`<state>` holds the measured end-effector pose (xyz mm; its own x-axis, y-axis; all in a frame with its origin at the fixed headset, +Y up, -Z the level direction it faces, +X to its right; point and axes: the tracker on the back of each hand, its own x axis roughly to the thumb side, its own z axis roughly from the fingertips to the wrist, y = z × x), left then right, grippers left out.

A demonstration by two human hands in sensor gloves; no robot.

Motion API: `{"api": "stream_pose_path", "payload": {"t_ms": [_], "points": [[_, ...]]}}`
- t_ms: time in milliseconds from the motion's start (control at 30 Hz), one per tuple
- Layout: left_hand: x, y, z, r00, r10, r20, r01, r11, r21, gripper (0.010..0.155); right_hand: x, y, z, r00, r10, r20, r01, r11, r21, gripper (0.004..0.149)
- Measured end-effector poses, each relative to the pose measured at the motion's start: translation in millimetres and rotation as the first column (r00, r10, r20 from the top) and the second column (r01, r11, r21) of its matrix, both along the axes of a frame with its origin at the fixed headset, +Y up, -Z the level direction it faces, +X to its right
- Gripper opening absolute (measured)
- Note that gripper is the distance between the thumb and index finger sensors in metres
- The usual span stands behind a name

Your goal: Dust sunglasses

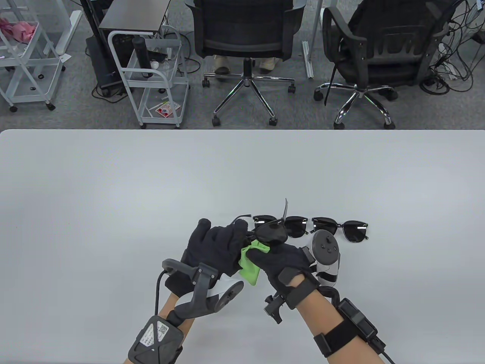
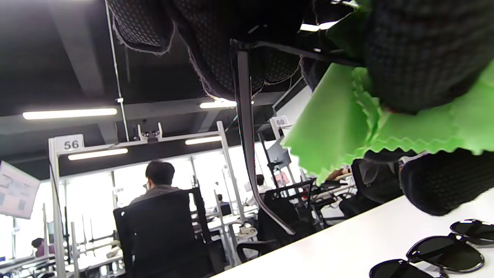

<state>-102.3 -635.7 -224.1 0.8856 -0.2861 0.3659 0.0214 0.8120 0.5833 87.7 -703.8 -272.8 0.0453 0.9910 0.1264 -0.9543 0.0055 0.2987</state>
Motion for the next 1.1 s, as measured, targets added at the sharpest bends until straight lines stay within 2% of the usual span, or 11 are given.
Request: {"api": "stream_pose_path", "payload": {"t_ms": [100,333,400,467,533,600,700,767,1000,1033,1100], "points": [[5.0,-0.6,2.8,1.0,0.003,0.019,-0.003,1.0,-0.009,0.098,2.7,3.3,-1.4,0.997,0.078,0.029,-0.08,0.995,0.054,0.046],[10.3,-0.1,5.3,0.998,-0.056,0.036,0.056,0.998,-0.023,0.1,7.6,5.5,-4.3,0.989,0.141,0.044,-0.145,0.985,0.093,0.044],[5.1,2.0,2.0,0.999,-0.035,0.023,0.036,0.999,-0.034,0.099,6.2,7.4,-7.1,0.986,0.152,-0.064,-0.143,0.982,0.119,0.047],[-4.3,4.5,-2.5,1.0,0.023,0.009,-0.023,0.998,-0.064,0.098,4.9,9.2,-9.4,0.97,0.165,-0.18,-0.137,0.978,0.158,0.058],[-15.9,8.6,-5.6,0.998,0.06,-0.006,-0.06,0.996,-0.062,0.098,3.0,9.3,-11.3,0.932,0.191,-0.308,-0.137,0.973,0.187,0.062],[-22.1,11.2,-6.2,0.996,0.087,0.004,-0.086,0.993,-0.074,0.098,1.1,9.4,-10.8,0.917,0.2,-0.344,-0.135,0.97,0.204,0.063],[-22.8,12.9,-4.6,0.998,0.07,0.005,-0.069,0.996,-0.052,0.098,-2.7,11.9,-9.8,0.907,0.215,-0.363,-0.14,0.965,0.223,0.064],[-20.8,14.1,-2.0,0.997,0.065,0.035,-0.064,0.997,-0.033,0.098,-1.9,12.5,-9.4,0.915,0.224,-0.335,-0.151,0.961,0.231,0.064],[-22.2,19.8,3.6,0.995,0.094,0.023,-0.094,0.996,-0.002,0.098,7.2,7.6,-9.6,0.971,0.139,-0.195,-0.115,0.985,0.13,0.066],[-23.3,20.1,3.7,0.994,0.103,0.021,-0.103,0.995,-0.003,0.098,7.7,8.2,-9.6,0.974,0.116,-0.193,-0.092,0.987,0.129,0.067],[-22.5,20.0,4.5,0.995,0.093,0.021,-0.093,0.996,0.002,0.098,5.1,11.1,-9.3,0.959,0.1,-0.265,-0.062,0.987,0.15,0.068]]}}
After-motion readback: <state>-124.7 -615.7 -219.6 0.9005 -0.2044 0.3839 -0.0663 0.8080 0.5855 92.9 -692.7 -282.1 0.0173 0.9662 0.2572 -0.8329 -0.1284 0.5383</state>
